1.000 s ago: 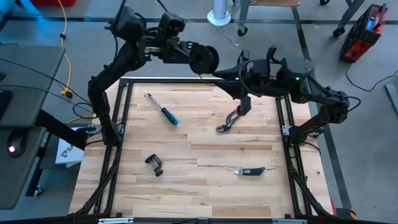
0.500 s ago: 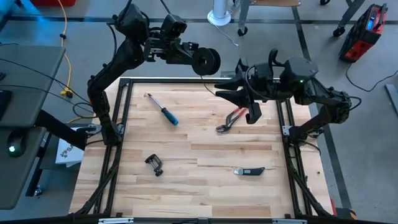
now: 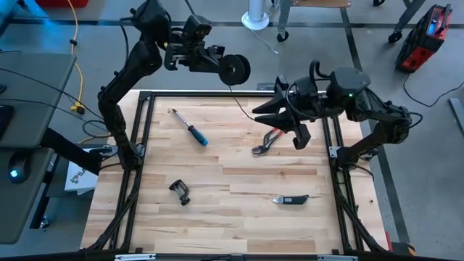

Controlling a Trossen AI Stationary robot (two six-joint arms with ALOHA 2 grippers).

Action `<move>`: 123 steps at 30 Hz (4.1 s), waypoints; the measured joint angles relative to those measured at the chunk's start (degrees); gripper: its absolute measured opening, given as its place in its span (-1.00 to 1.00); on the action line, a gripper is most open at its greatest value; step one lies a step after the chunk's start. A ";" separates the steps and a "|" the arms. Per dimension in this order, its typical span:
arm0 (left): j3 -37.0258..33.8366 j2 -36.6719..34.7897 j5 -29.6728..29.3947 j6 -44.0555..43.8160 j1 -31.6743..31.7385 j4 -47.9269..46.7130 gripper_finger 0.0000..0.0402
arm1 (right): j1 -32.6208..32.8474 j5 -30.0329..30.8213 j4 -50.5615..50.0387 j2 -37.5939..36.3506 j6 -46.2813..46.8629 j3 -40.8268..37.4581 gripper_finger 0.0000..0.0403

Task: Coil cords
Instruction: Coil the black wire onto the black spool

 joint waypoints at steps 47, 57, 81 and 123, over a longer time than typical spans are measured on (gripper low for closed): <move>0.00 -7.28 -1.43 10.99 6.47 -13.07 -1.00 | -0.16 17.48 -13.64 1.13 -12.28 0.02 -0.53; 0.00 -7.28 -1.80 10.97 6.43 -13.03 -1.00 | -0.17 17.57 -14.60 1.20 -14.24 0.02 -0.96; 0.00 -7.55 -7.81 21.52 3.68 -38.76 -1.00 | 4.81 27.28 -19.42 0.42 -20.23 14.85 -1.00; -0.02 2.28 -1.69 -7.19 -13.06 -2.88 -1.00 | -8.40 10.75 -7.24 7.36 -18.97 18.63 -1.00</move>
